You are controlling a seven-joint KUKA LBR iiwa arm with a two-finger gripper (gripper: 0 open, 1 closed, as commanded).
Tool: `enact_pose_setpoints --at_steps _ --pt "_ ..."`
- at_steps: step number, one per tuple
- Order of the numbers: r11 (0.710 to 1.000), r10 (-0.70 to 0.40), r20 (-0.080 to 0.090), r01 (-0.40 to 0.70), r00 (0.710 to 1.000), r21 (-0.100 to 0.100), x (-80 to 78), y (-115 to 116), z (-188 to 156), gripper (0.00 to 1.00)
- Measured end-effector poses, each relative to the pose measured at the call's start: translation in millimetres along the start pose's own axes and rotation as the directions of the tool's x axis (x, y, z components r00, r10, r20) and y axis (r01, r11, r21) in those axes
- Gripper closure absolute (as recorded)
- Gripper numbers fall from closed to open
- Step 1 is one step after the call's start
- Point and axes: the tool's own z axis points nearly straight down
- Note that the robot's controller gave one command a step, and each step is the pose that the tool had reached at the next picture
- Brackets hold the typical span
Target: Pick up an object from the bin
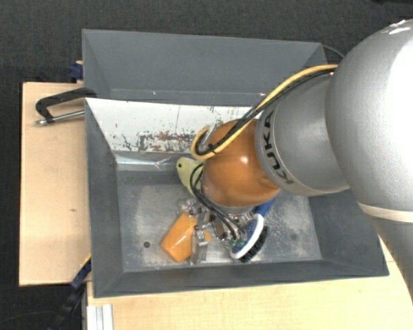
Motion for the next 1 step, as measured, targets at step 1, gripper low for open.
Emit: enact_pose_setpoints --at_steps 1 --pt "0.986 -0.165 0.011 0.165 0.986 0.004 -24.3 -48.1 -204.4 1.0"
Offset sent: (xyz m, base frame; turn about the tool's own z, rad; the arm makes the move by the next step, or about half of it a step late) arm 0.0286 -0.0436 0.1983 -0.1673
